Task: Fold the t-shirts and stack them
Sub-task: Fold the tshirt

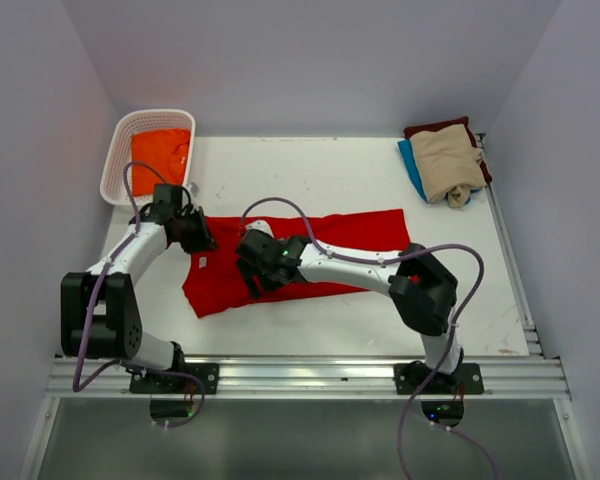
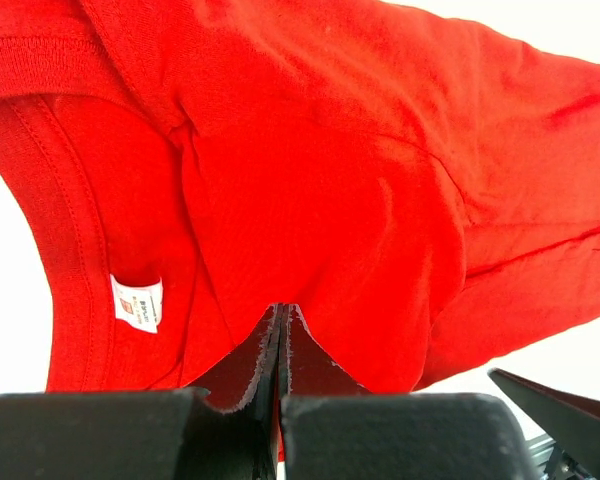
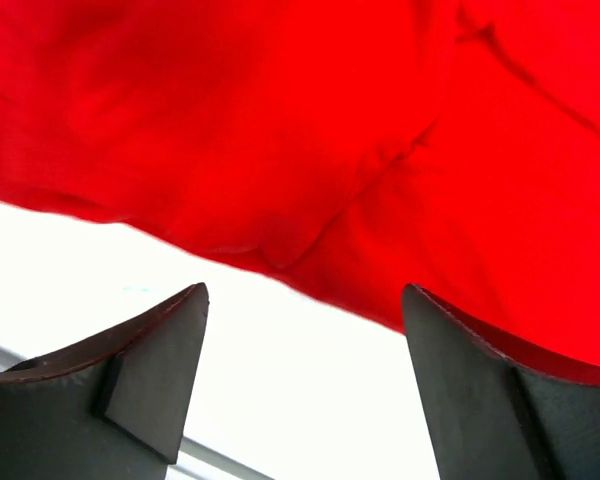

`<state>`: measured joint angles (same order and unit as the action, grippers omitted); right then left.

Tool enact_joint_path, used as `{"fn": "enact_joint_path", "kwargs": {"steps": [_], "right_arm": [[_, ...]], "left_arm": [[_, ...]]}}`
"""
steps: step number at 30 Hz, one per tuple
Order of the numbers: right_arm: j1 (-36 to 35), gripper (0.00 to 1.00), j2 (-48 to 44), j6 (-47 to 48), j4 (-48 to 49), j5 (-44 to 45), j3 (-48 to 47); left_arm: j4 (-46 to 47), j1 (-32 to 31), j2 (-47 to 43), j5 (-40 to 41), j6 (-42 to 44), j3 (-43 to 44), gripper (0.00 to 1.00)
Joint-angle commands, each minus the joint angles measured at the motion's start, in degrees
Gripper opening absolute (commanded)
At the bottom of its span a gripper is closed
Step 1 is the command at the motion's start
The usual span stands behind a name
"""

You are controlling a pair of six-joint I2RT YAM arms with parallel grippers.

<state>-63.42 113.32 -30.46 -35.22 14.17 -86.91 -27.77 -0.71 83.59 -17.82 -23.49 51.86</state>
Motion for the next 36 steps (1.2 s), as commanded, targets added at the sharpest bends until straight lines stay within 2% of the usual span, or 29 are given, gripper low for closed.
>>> {"fn": "enact_joint_path", "kwargs": {"steps": [1, 6, 8, 11, 13, 15, 16, 17, 19, 21, 27, 36], "right_arm": [[0.0, 0.83, -7.3, -0.6, 0.2, 3.8, -0.2], [0.3, 0.96, -13.2, 0.1, -2.3, 9.7, 0.3], [1.1, 0.96, -15.6, 0.3, -2.9, 10.4, 1.8], [4.0, 0.88, -21.1, -0.3, -3.0, 10.0, 5.9], [8.1, 0.72, -25.6, -0.7, -2.6, 9.4, 10.0], [13.5, 0.48, -28.4, -0.7, -0.7, 7.2, 13.2], [15.1, 0.04, -30.8, -0.7, -0.3, 7.1, 16.0], [16.6, 0.00, -31.7, -0.6, 0.1, 7.6, 17.2], [20.3, 0.00, -32.9, -0.1, 1.7, 9.6, 20.1], [23.7, 0.00, -32.7, 0.4, 3.0, 9.9, 20.9], [30.9, 0.00, -24.3, 0.5, 8.0, 7.4, 20.9], [36.6, 0.00, -10.0, 1.4, 14.6, 2.6, 14.9]], "left_arm": [[3.2, 0.6, 0.6, 0.3, -1.2, 0.9, 0.00], [4.2, 2.1, 3.8, 4.5, -3.6, 3.4, 0.00], [4.0, 2.5, 5.3, 6.7, -4.1, 4.5, 0.00], [3.3, 3.0, 8.2, 7.9, -5.3, 6.7, 0.00], [5.4, 2.9, 9.1, 6.1, -5.6, 7.3, 0.00], [8.2, 2.9, 9.0, 0.4, -6.3, 6.1, 0.00], [10.3, 2.9, 8.4, -1.3, -6.7, 5.5, 0.00], [11.7, 2.8, 8.1, -5.9, -7.5, 4.9, 0.00], [14.1, 2.6, 7.6, -11.3, -8.0, 3.0, 0.00], [12.5, 1.3, 8.1, -14.1, -6.8, 2.9, 0.00], [8.9, -1.0, 7.5, -11.9, -5.0, -2.7, 0.00], [4.3, -1.8, 5.4, -4.9, -3.8, -8.3, 0.00]]}}
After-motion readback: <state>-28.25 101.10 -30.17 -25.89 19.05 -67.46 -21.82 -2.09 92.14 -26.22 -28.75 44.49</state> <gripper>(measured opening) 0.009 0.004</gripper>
